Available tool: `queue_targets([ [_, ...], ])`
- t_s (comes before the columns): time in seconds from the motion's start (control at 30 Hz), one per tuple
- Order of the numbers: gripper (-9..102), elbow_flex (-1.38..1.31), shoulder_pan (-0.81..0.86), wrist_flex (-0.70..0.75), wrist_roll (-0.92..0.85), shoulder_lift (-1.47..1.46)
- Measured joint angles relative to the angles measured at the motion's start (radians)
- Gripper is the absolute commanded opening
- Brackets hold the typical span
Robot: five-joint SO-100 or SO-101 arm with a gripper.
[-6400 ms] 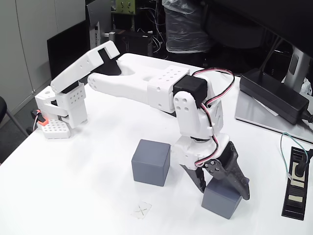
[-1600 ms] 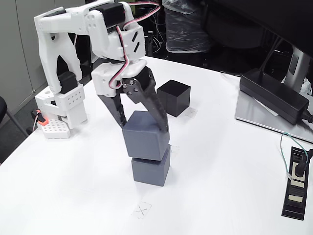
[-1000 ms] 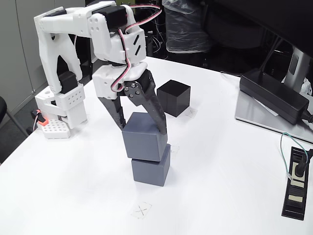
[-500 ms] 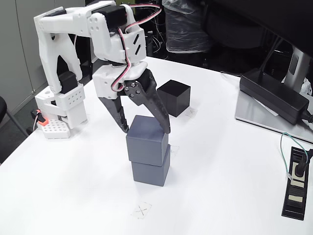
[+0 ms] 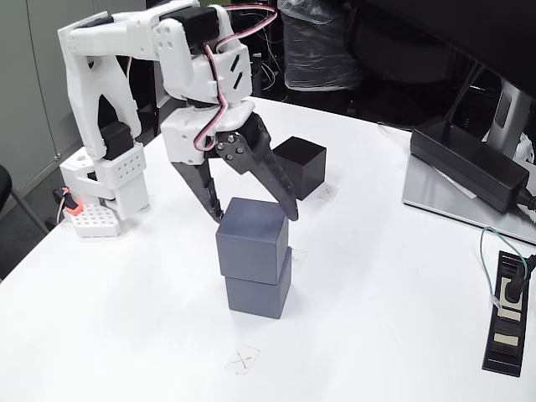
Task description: Stack the three blocks in an ordered color.
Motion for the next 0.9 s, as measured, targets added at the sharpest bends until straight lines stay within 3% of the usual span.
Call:
queue_targets([
  [0.17,32,-0.049,-0.048,0.040,0.000,0.143],
  [0.33,32,-0.061,-0.255,0.110,-0.061,0.252],
  [0.67,32,-0.052,-0.650,0.118,-0.265,0.278],
  [0.9,32,0.152,-0.836,0.117,-0.436,0.279],
])
